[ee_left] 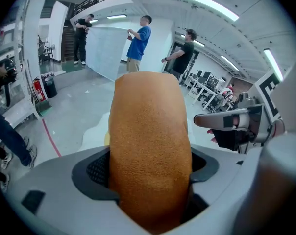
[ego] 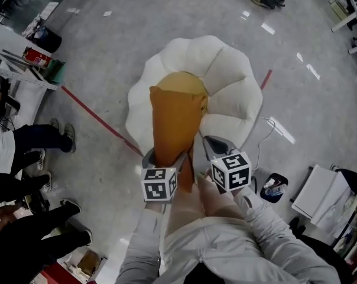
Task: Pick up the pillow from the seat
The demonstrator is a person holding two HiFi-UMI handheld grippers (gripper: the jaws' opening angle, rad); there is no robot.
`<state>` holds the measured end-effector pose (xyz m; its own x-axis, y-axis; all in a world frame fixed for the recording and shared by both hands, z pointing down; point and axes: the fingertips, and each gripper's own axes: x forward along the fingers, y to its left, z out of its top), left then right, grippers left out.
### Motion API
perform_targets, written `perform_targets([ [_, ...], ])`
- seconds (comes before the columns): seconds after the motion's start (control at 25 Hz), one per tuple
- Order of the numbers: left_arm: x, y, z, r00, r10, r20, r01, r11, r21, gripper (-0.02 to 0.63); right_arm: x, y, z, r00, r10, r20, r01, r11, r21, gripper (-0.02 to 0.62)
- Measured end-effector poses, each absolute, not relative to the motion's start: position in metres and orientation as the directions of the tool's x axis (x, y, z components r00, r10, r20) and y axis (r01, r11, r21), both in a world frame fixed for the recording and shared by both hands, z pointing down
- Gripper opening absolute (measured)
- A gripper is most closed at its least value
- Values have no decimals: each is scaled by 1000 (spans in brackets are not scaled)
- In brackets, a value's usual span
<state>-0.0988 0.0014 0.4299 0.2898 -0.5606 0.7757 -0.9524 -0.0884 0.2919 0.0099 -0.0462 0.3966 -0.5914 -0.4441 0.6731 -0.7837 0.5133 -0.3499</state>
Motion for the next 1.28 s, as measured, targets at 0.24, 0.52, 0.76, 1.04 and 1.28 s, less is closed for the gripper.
perform_targets([
  [0.24,-95,10,392,264,-604,752,-956,-62,285,397,14,-47,359,-610,-465,641,-767,550,-331,-2],
  [0.52,-98,11,359,240,-656,715,-959,-46,279,397,18,-45,322,-646,-481,593,-739,590,-325,-2],
  [0.76,-106,17,339,210,-697,686,-960,-15,279,397,21,-35,311,-656,-475,587,-727,608,-320,-2],
  [1.04,-113,31,329,190,-711,677,-961,7,278,397,20,-24,301,-675,-465,572,-705,636,-315,-2],
  [1.28,-119,37,328,178,-719,672,-962,17,273,397,14,-28,292,-680,-483,552,-695,663,-277,-2],
])
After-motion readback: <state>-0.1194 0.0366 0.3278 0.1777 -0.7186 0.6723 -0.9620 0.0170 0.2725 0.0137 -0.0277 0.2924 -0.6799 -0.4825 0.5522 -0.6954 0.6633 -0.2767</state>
